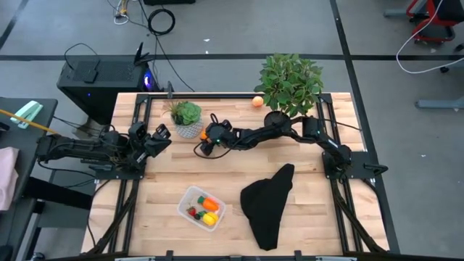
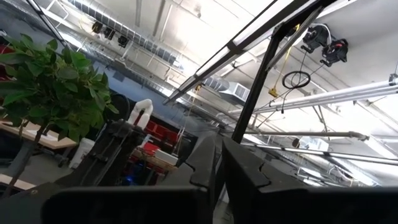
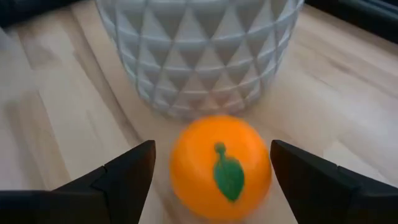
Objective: Pick and placing Produce into tupperware
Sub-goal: Put the orange into the transparent bin
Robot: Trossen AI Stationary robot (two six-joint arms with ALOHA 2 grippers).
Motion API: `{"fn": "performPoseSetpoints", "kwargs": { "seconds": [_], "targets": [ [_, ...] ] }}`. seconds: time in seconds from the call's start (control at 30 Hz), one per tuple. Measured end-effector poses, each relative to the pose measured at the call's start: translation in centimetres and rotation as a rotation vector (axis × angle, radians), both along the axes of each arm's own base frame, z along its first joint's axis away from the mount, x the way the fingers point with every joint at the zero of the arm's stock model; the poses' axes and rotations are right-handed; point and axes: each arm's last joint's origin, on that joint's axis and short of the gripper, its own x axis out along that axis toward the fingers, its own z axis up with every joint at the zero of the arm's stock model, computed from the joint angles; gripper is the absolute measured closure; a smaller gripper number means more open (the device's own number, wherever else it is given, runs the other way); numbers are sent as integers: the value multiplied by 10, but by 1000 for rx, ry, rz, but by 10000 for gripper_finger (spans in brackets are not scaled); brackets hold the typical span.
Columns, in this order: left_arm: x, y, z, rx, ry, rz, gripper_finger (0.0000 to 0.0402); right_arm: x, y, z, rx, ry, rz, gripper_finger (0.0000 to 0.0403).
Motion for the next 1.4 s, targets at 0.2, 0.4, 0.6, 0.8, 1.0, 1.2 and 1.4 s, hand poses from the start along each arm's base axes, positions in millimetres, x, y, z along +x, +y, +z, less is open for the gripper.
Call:
{"fn": "performPoseSetpoints", "kwargs": {
  "seconds": [0.2,0.4,0.6,0.8,1.0,1.2,1.4],
  "targets": [
    [0,0,0,-9,2,-24,363,13,-3,-5,20,46,37,80],
    [0,0,0,-9,0,-25,371,14,0,-13,63,61,21,84],
    [0,-1,0,-5,0,-32,366,14,3,-13,48,62,9,132],
    [0,-1,0,-5,1,-34,362,14,3,-13,53,59,5,171],
    [0,-1,0,-1,3,-40,370,14,4,-13,49,60,0,155],
    [0,-1,0,0,3,-41,367,20,18,-4,26,75,40,168],
    [0,-1,0,1,3,-40,361,28,40,11,-19,99,85,162]
  ]
}}
